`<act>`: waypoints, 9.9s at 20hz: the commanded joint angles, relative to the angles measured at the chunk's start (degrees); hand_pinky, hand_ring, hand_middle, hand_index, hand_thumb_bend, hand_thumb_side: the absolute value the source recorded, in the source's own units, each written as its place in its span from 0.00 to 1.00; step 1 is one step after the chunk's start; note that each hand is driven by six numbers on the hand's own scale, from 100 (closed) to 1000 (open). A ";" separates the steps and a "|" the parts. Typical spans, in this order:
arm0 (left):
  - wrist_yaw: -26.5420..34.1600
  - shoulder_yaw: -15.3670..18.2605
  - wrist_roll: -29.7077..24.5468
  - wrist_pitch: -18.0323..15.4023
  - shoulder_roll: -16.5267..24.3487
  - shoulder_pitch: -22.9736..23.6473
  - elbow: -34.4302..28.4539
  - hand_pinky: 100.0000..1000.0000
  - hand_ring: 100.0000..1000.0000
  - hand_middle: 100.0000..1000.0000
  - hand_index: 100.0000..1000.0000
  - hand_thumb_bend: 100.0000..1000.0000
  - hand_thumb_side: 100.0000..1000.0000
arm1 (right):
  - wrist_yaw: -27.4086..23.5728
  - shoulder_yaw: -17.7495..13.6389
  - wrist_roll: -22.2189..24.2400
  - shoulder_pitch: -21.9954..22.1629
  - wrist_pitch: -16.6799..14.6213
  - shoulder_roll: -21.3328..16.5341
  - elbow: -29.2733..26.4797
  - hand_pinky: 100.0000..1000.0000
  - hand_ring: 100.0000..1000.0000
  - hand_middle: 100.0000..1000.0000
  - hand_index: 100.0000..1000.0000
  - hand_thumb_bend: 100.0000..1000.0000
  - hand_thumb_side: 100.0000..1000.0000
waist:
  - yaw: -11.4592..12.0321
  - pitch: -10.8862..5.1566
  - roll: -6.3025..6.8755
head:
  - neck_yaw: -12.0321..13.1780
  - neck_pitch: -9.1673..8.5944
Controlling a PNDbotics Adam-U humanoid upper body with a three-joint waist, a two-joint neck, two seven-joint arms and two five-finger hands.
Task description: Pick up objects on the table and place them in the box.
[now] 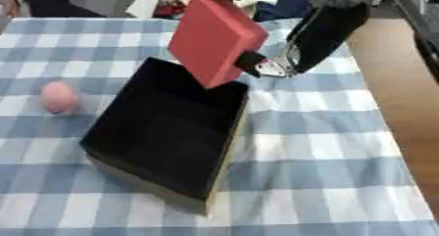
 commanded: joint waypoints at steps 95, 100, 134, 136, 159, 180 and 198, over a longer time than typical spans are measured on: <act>-0.47 0.98 3.14 2.33 1.36 -0.55 -0.90 0.41 0.64 0.71 0.78 0.00 0.79 | 27.47 -5.69 -15.00 5.54 6.76 14.34 -4.36 0.91 0.89 0.77 0.83 0.00 0.94 | 1.53 -1.20 0.86 | -0.71 -0.12; -3.83 1.14 6.96 5.48 4.53 -0.60 -0.90 0.41 0.65 0.70 0.79 0.00 0.82 | 19.17 -9.72 -25.55 9.73 12.59 13.27 -7.85 0.91 0.88 0.76 0.82 0.00 0.82 | 1.22 -1.16 1.32 | 0.35 0.00; -20.24 -8.91 -19.13 22.49 42.88 -3.15 -0.41 0.56 0.68 0.65 0.83 0.00 0.98 | 4.07 -19.99 -54.12 19.03 8.43 12.69 -10.00 0.94 0.89 0.77 0.81 0.00 0.73 | -0.39 -0.31 1.88 | 1.03 -1.21; -19.70 -10.03 -21.52 22.36 43.72 -3.97 0.36 0.57 0.69 0.65 0.83 0.02 0.98 | 4.24 -19.98 -53.97 18.96 8.41 12.79 -10.00 0.94 0.89 0.77 0.81 0.00 0.73 | -0.41 -0.32 1.86 | 1.08 -1.35; -22.79 -16.51 -43.57 22.30 42.76 -10.71 11.92 0.73 0.80 0.75 0.93 0.61 0.69 | 4.76 -20.13 -53.08 19.67 8.74 13.80 -10.00 0.94 0.89 0.77 0.81 0.00 0.75 | -0.91 -0.32 1.93 | 1.86 -2.24; -23.64 -21.00 -50.66 28.95 37.94 -15.38 21.61 0.74 0.84 0.81 0.95 0.28 0.36 | 5.08 -20.61 -53.00 20.90 9.24 14.91 -10.00 0.95 0.89 0.77 0.81 0.00 0.78 | -1.43 -0.15 1.93 | 2.77 -2.73; -28.64 -21.03 -49.22 27.99 33.55 -18.33 32.62 0.75 0.84 0.80 0.93 0.28 0.41 | 4.86 -20.89 -53.01 21.57 9.37 15.57 -10.00 0.95 0.89 0.77 0.81 0.00 0.78 | -2.00 0.42 1.80 | 3.41 -3.40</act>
